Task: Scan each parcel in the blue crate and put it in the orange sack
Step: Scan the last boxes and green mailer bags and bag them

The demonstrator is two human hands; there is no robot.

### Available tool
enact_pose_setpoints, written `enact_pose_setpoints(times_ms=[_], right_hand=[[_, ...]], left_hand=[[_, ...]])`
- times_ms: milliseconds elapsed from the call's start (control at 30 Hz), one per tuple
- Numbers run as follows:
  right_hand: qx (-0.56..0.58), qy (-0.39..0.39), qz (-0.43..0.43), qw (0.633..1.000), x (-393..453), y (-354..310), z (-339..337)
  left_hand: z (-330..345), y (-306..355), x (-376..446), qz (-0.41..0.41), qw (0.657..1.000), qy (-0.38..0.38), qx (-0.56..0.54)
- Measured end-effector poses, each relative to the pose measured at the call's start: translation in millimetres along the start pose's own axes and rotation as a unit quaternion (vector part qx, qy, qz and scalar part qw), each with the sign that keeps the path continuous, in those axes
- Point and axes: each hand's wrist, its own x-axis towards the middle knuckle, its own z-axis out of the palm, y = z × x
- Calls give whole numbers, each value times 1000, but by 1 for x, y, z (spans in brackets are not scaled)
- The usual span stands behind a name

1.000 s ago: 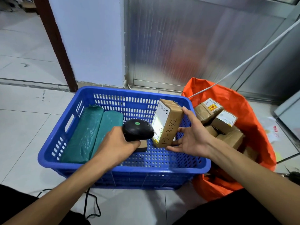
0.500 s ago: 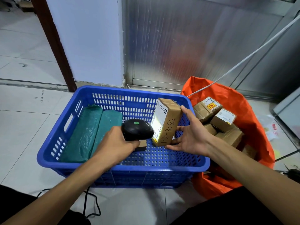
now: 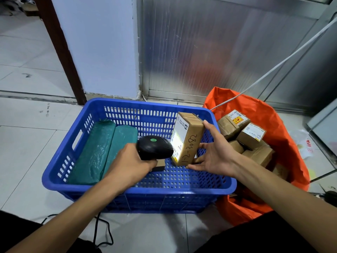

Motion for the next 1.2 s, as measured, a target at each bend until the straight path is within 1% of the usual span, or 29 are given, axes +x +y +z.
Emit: enact_pose_setpoints(times_ms=[167, 367, 800, 967, 1200], right_hand=[[-5, 14, -6, 1000, 0, 1, -2], [3, 55, -17, 998, 4, 1, -6], [15, 108, -19, 994, 7, 1, -9], [5, 104, -13, 994, 6, 0, -9], [-34, 43, 17, 998, 4, 0, -7]], left_hand=[[-3, 4, -3, -10, 1000, -4, -5], [-8, 9, -4, -17, 1000, -1, -19], [-13, 9, -5, -8, 999, 15, -28], [-14, 10, -6, -3, 999, 20, -31], [-21, 10, -4, 7, 999, 41, -31]])
